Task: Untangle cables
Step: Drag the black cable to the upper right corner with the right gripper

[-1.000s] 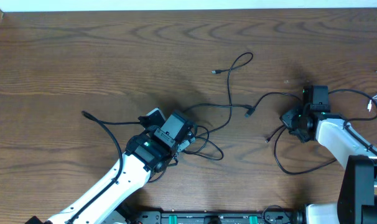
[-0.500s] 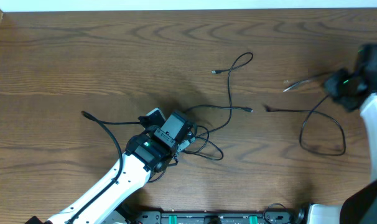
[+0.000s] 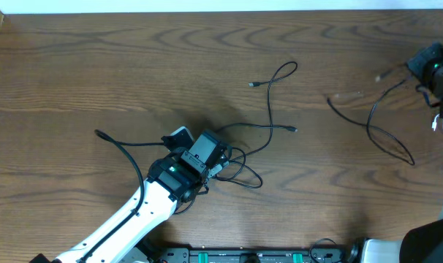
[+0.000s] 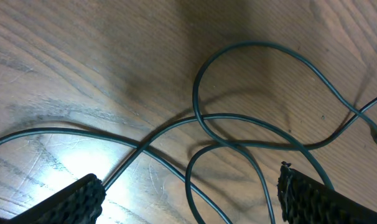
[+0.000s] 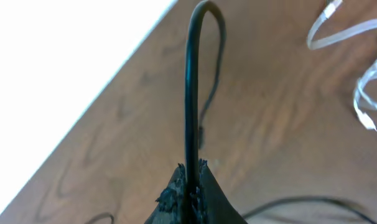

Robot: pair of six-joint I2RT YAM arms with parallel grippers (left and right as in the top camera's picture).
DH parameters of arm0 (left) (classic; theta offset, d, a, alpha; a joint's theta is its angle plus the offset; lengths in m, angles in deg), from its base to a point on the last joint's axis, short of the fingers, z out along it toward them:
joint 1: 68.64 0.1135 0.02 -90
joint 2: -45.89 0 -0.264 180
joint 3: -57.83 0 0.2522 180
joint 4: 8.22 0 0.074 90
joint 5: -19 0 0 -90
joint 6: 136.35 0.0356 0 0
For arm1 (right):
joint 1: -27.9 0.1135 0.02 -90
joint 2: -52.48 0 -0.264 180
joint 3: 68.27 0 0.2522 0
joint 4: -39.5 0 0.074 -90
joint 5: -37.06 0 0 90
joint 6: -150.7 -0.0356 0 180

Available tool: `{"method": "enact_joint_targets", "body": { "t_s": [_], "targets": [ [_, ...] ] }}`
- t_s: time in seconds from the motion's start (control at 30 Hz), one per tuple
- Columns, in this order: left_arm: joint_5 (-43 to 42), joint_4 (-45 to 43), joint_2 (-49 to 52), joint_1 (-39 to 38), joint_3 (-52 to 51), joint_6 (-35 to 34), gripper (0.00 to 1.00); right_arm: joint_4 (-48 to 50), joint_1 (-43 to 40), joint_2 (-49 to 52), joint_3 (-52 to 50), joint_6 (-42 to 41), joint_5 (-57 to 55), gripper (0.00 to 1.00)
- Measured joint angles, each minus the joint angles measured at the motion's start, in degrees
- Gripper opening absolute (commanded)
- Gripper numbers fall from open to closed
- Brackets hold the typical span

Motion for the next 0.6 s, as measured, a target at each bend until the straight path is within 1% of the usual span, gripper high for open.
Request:
{"method": "enact_joint_targets", "body": {
  "t_s": [0.13,0.23,0.37,0.5,0.6],
  "targets": [
    [0.0,0.0,0.0,0.0,0.0,0.0,0.91,2.3,0.0,3.0,3.9,2.2,-2.4,0.01],
    [0.0,0.0,0.0,0.0,0.0,0.0,0.91,1.4,-0.1,7.0,10.7,5.2,-4.3,0.01],
    [0.0,0.0,0.0,0.0,0.0,0.0,0.91,-5.5,-0.8,11.4,22.8,7.6,-5.3,0.01],
    [0.0,0.0,0.0,0.0,0.0,0.0,0.91,-13.0,-2.9,12.2,35.0,9.8,-5.8,0.01],
    [0.2,-0.2,0.0,0.0,0.0,0.0,0.91,-16.5,-5.5,11.9,44.5,11.6,-6.1,0.01]
  ]
}}
